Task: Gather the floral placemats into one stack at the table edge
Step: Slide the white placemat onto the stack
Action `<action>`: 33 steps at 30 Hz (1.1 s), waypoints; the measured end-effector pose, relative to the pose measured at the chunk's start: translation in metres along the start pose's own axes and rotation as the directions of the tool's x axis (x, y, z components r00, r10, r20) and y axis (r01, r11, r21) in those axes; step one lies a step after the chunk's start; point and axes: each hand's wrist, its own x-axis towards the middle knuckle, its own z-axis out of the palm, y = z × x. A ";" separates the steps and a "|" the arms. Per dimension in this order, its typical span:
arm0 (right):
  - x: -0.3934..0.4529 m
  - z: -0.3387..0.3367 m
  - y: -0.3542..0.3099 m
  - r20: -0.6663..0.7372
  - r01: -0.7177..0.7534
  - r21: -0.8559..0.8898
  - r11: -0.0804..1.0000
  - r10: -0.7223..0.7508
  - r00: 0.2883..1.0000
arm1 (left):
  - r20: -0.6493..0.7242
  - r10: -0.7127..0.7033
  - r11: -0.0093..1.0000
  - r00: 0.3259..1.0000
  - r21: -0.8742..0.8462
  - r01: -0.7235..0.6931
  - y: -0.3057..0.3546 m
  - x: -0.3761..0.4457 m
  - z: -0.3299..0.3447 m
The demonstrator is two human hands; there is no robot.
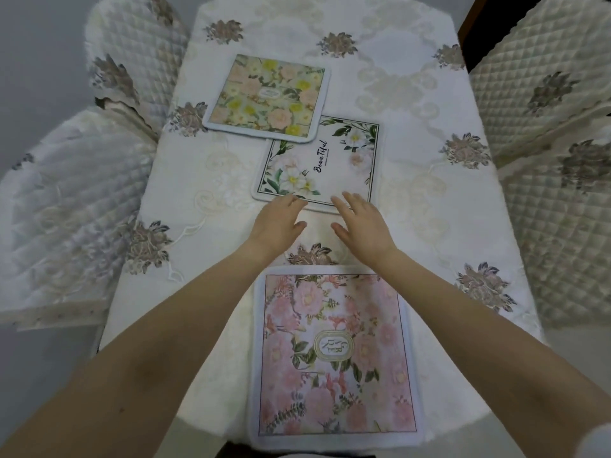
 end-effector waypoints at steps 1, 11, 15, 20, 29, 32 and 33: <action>0.011 0.003 0.005 0.020 -0.019 -0.004 1.000 0.019 1.000 | 0.006 -0.024 1.000 1.000 0.011 0.024 -0.005 0.010 0.001; 0.059 0.035 0.041 0.242 0.040 -0.187 0.982 0.007 0.970 | 0.125 0.043 0.982 0.991 0.177 -0.065 -0.042 0.066 0.021; 0.067 0.036 0.045 0.292 0.138 -0.287 0.948 -0.051 0.955 | 0.155 0.092 0.950 0.984 0.281 -0.133 -0.049 0.074 0.028; 0.072 0.030 0.039 0.322 0.187 -0.387 0.903 -0.058 0.945 | 0.192 0.147 0.901 0.970 0.379 -0.211 -0.049 0.072 0.028; 0.060 0.005 0.037 0.288 0.187 -0.350 0.918 -0.085 0.954 | 0.148 0.186 0.914 0.971 0.335 -0.226 -0.034 0.057 0.018; 0.049 0.002 0.036 0.275 0.191 -0.348 0.918 -0.095 0.957 | 0.138 0.167 0.910 0.976 0.361 -0.206 -0.031 0.049 0.014; 0.046 0.000 0.035 0.269 0.191 -0.345 0.919 -0.098 0.958 | 0.135 0.162 0.909 0.978 0.365 -0.201 -0.029 0.046 0.012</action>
